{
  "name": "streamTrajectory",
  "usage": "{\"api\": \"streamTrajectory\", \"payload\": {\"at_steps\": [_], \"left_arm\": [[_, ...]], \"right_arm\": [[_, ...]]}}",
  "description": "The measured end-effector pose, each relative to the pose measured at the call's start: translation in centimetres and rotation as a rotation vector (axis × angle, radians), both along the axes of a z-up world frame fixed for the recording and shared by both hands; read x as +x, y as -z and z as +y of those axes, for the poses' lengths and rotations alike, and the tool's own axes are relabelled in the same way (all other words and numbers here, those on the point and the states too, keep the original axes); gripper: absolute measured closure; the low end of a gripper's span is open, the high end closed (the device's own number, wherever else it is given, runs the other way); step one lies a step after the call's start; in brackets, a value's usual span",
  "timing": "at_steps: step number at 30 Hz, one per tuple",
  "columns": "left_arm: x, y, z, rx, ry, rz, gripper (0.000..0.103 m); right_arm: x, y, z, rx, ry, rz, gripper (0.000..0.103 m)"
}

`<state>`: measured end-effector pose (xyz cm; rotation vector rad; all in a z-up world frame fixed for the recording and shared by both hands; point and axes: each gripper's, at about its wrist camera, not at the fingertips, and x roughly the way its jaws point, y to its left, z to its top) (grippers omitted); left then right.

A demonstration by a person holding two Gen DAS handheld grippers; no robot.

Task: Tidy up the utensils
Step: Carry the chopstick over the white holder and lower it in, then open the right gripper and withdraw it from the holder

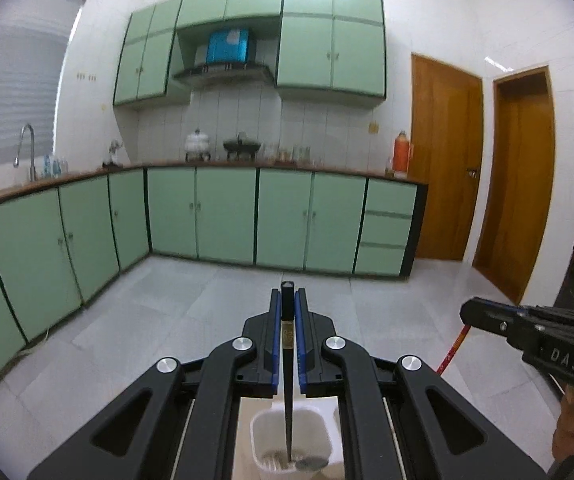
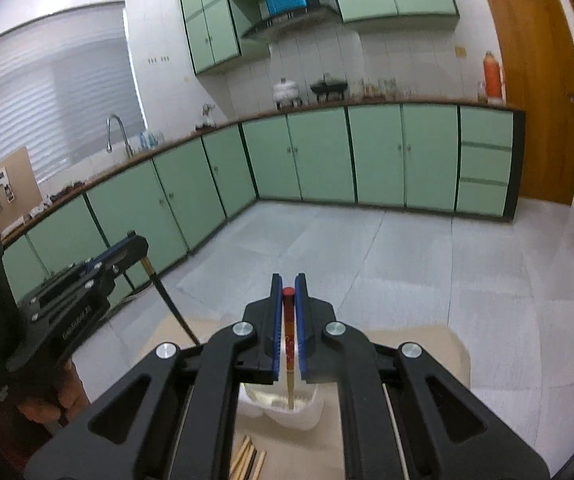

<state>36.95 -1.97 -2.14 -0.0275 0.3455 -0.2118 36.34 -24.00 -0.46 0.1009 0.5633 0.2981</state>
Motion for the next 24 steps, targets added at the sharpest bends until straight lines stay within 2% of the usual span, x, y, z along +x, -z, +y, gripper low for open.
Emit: {"api": "streamTrajectory", "payload": {"at_steps": [1,2,3,5,6,10,12,14,18,24], "left_arm": [[0.0,0.3,0.2,0.0,0.001,0.012,0.088],[-0.3,0.4,0.4,0.002,-0.002,0.016,0.081],[-0.7,0.5,0.5,0.005,-0.005,0.014,0.079],[-1.6,0.5,0.8,0.014,-0.008,0.006,0.073],[-2.0,0.4,0.9,0.017,-0.012,0.005,0.071],[-4.8,0.3,1.9,0.023,-0.03,0.007,0.057],[-6.6,0.5,2.3,0.031,-0.03,0.009,0.054],[-8.1,1.0,2.7,0.03,-0.028,0.018,0.05],[-11.8,3.1,3.2,0.019,-0.026,0.067,0.048],[-16.6,8.1,3.3,0.048,-0.018,0.141,0.048]], "right_arm": [[0.0,0.4,0.0,-0.008,0.005,0.01,0.09],[-0.2,0.6,-0.1,-0.012,0.01,0.011,0.082],[-0.5,0.8,-0.2,-0.012,0.014,0.008,0.076],[-1.3,0.9,-0.7,-0.008,0.031,-0.005,0.071],[-2.1,0.9,-0.9,-0.007,0.043,-0.017,0.063],[-4.9,1.3,-1.7,-0.036,0.089,-0.063,0.047],[-7.0,1.9,-2.0,-0.051,0.107,-0.081,0.038],[-8.7,2.7,-2.4,-0.06,0.117,-0.093,0.033],[-13.5,5.6,-2.2,-0.08,0.13,-0.1,0.025],[-19.0,11.0,-0.9,-0.064,0.128,-0.034,0.024]]}}
